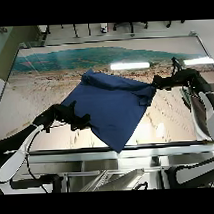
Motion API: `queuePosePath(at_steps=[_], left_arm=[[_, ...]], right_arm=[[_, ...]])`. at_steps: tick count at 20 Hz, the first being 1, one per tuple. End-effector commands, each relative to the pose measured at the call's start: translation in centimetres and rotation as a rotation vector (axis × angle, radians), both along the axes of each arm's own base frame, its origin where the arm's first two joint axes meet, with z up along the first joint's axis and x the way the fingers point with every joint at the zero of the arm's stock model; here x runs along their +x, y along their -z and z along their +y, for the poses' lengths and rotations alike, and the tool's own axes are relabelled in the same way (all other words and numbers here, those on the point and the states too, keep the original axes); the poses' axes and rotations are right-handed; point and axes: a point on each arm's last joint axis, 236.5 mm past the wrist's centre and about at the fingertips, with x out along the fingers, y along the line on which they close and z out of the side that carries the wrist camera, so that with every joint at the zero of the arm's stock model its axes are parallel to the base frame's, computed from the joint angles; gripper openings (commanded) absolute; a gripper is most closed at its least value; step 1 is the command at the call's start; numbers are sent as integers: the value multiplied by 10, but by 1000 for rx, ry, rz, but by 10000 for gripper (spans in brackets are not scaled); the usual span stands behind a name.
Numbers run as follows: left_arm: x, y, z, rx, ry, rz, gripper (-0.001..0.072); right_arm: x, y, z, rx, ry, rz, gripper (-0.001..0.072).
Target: Fold the shirts.
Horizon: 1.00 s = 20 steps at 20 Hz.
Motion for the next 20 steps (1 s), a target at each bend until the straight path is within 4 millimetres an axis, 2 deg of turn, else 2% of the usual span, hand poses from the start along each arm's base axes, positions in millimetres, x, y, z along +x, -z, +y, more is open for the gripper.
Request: queuePosePath(at_steps=[1, 3, 5, 7, 10, 12, 14, 18, 19, 20], left_arm=[[66, -23, 2, 17, -55, -213, 12], [106, -31, 21, 30, -101, -282, 11], [145, -34, 54, 52, -140, -314, 10], [180, -36, 99, 138, -135, -356, 10], [239, -56, 146, 157, -182, -419, 11], [264, -65, 163, 149, -176, -427, 10], [267, -60, 166, 131, -128, -376, 10], [256, -38, 152, 110, -63, -289, 12], [253, -38, 151, 107, -61, -280, 186], [246, -41, 152, 107, -48, -262, 675]], right_arm=[[-10, -6, 4, -4, -42, 16, 14], [-29, -8, 6, -18, -69, 66, 13], [-62, -2, 3, -35, -40, 156, 12], [-117, 5, 9, -18, 1, 256, 12], [-220, 11, 51, 96, 61, 384, 13], [-257, 9, 82, 203, 124, 384, 14], [-266, 12, 87, 229, 193, 351, 14], [-262, 15, 88, 245, 209, 359, 15], [-262, 16, 88, 244, 208, 366, 15], [-262, 17, 88, 242, 205, 364, 15]])
